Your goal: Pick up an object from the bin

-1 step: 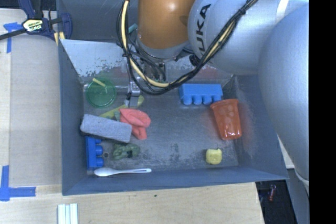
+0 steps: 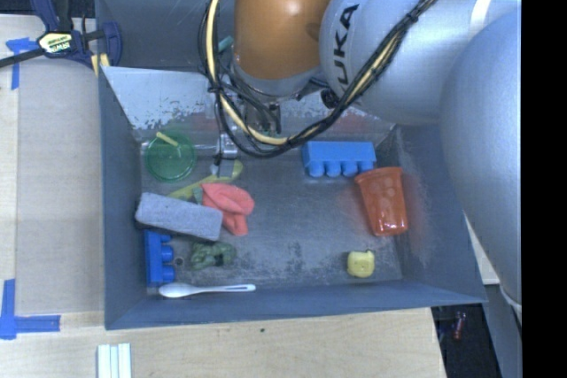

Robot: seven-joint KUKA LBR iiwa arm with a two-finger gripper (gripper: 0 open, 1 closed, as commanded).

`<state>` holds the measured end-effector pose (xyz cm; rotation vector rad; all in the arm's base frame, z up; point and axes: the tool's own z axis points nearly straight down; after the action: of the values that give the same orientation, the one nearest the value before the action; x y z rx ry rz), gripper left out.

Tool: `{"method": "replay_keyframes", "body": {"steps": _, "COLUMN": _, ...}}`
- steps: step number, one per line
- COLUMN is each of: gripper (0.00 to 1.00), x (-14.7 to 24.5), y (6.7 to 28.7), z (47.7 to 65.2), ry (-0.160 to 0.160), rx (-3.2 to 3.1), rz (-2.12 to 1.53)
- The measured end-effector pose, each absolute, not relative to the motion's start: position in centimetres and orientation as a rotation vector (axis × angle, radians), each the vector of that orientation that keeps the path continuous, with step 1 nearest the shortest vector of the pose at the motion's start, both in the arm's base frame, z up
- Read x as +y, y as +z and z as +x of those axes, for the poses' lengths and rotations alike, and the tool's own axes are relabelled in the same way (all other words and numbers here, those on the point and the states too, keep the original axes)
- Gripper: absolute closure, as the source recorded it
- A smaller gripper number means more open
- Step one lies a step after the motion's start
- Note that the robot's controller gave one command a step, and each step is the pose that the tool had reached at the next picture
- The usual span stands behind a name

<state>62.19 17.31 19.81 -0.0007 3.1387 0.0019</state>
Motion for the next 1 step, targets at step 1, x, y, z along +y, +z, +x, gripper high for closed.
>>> {"method": "replay_keyframes", "body": {"steps": 1, "gripper": 0.0, "x": 16.25, "y": 14.15, "z": 56.41, "ry": 0.003, "rx": 3.135, "rz": 0.068}}
